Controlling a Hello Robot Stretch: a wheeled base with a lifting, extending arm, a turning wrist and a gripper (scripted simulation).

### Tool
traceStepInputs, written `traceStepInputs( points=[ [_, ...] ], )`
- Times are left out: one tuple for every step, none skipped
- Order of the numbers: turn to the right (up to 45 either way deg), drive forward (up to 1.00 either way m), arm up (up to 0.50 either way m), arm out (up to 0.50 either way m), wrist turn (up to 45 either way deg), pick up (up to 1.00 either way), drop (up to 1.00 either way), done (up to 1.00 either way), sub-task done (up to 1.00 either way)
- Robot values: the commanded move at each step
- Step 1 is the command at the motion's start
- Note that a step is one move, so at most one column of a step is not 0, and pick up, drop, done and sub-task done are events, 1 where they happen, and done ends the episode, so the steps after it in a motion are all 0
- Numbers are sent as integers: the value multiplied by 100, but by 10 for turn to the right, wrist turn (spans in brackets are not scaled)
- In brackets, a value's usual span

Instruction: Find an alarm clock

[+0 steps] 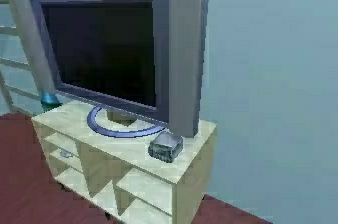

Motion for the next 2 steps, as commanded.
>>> traceStepInputs(
  points=[
    [-450, 0, 0, 0, 0, 0, 0, 0, 0],
    [-450, 0, 0, 0, 0, 0, 0, 0, 0]
  ],
)
